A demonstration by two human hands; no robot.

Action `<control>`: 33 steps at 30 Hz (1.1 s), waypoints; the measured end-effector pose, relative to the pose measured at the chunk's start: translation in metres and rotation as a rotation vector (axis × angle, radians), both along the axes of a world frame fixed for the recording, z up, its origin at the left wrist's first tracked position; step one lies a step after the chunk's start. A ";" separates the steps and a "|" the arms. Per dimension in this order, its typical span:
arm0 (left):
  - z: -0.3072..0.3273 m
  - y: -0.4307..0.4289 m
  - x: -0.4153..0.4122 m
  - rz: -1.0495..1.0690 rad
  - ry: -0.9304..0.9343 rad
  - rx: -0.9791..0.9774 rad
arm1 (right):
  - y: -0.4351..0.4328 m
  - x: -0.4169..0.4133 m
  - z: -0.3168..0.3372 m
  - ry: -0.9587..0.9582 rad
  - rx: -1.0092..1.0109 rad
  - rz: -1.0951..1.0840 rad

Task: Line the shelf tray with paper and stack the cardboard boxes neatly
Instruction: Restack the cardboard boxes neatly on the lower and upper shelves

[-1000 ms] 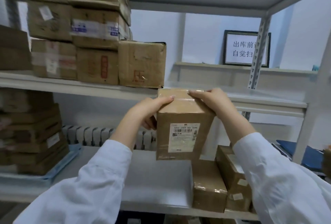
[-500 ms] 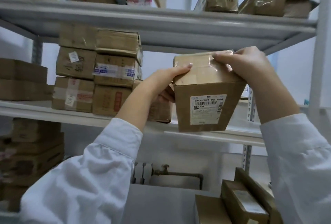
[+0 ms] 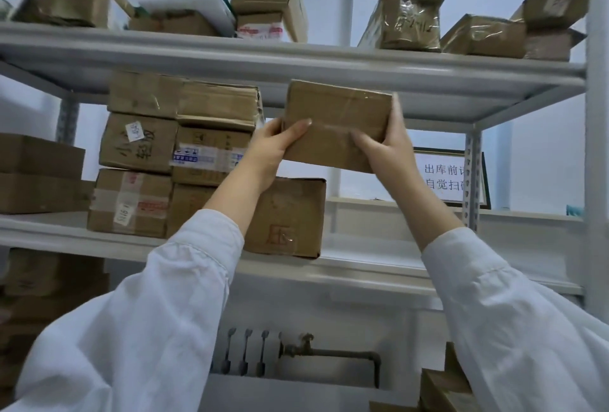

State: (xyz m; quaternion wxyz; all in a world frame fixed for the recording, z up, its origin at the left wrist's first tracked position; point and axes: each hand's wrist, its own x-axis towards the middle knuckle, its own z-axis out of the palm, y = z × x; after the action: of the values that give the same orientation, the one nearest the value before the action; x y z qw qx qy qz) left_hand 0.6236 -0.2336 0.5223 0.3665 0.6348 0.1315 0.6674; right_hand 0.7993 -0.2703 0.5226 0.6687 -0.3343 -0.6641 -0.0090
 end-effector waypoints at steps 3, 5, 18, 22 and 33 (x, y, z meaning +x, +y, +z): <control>-0.003 0.018 -0.012 0.090 -0.036 -0.039 | 0.024 -0.016 -0.001 0.004 -0.024 0.058; -0.008 0.031 -0.018 0.164 -0.044 -0.088 | 0.038 -0.026 -0.001 0.000 -0.048 0.075; -0.038 0.064 -0.022 0.945 0.000 0.005 | 0.092 -0.044 -0.037 0.055 -0.253 0.123; -0.039 0.063 -0.016 0.989 -0.029 -0.031 | 0.099 -0.047 -0.044 0.050 -0.283 0.110; -0.067 0.029 0.051 0.866 -0.282 0.227 | 0.070 -0.011 -0.074 0.141 -0.189 0.084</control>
State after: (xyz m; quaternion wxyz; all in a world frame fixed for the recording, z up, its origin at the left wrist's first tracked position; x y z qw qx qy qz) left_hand 0.6744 -0.2048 0.4557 -0.0032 0.4609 0.2592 0.8488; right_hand 0.7886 -0.2007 0.4488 0.6791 -0.3674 -0.6268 0.1049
